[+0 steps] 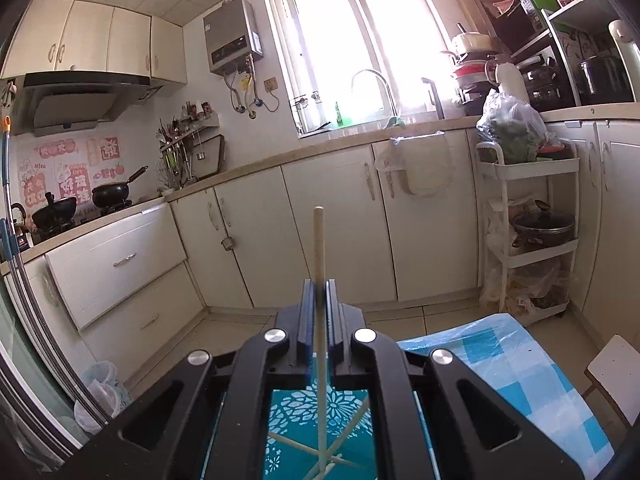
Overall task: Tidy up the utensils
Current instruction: 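Lift the chopstick with the right tool over the teal cup and release it, then move the open right tool back toward the chopstick bundle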
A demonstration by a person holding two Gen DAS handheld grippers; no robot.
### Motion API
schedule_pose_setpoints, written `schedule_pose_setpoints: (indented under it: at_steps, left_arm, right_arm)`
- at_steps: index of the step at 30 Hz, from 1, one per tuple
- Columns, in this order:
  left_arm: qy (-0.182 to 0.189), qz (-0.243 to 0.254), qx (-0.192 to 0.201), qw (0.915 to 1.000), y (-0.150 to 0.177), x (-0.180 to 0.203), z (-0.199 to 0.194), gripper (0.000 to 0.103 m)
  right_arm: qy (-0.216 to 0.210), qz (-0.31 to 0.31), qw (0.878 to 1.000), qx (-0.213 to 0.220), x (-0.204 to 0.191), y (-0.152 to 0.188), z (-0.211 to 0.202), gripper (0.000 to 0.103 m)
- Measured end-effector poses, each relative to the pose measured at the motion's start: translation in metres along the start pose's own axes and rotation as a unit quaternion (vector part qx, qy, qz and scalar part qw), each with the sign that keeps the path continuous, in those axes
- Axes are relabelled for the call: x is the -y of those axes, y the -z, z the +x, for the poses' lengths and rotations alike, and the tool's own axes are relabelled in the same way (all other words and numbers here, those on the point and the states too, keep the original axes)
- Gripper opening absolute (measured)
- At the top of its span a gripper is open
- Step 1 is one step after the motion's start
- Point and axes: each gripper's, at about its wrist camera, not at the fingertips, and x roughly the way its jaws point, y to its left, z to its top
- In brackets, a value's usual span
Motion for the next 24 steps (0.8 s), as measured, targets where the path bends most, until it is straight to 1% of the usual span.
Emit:
schedule_pose_setpoints:
  at_steps: [2,4,7,9,11,14,15,16,19,21,24]
  left_arm:
    - [-0.001,0.0,0.0,1.0,0.0,0.0,0.001,0.095]
    - [-0.003,-0.001,0.0,1.0,0.0,0.0,0.001,0.095]
    - [-0.005,-0.001,0.003,1.0,0.0,0.0,0.0,0.095]
    - [-0.008,-0.001,0.006,0.9999,0.0,0.001,-0.001,0.095]
    - [-0.011,-0.001,0.009,0.9999,0.001,0.001,-0.002,0.095]
    - [-0.015,0.002,0.011,0.9998,0.002,0.003,-0.004,0.095]
    - [-0.016,0.003,0.013,0.9998,0.002,0.004,-0.004,0.095]
    - [-0.018,0.005,0.015,0.9997,0.002,0.004,-0.005,0.095]
    - [-0.022,0.008,0.019,0.9995,0.003,0.007,-0.007,0.095]
    - [-0.024,0.011,0.021,0.9994,0.003,0.007,-0.008,0.095]
    - [-0.027,0.015,0.023,0.9993,0.004,0.009,-0.009,0.095]
  right_arm:
    - [-0.007,-0.007,1.0,-0.007,0.0,0.003,-0.005,0.007]
    - [-0.012,-0.015,1.0,-0.012,-0.002,0.006,-0.013,0.01]
    - [-0.017,-0.015,1.0,-0.006,-0.001,0.007,-0.034,0.018]
    - [-0.013,-0.007,1.0,0.005,0.003,0.007,-0.055,0.035]
    - [-0.01,0.001,1.0,0.014,0.007,0.009,-0.076,0.041]
    - [-0.004,-0.001,1.0,0.001,0.009,0.023,-0.105,0.05]
    - [0.0,-0.003,1.0,-0.008,0.009,0.031,-0.112,0.055]
    - [0.002,-0.004,1.0,-0.024,0.01,0.042,-0.118,0.057]
    - [0.014,-0.015,0.996,-0.092,0.01,0.081,-0.121,0.062]
    - [0.018,-0.017,0.988,-0.149,0.012,0.107,-0.112,0.063]
    - [0.023,-0.016,0.975,-0.22,0.013,0.137,-0.094,0.063]
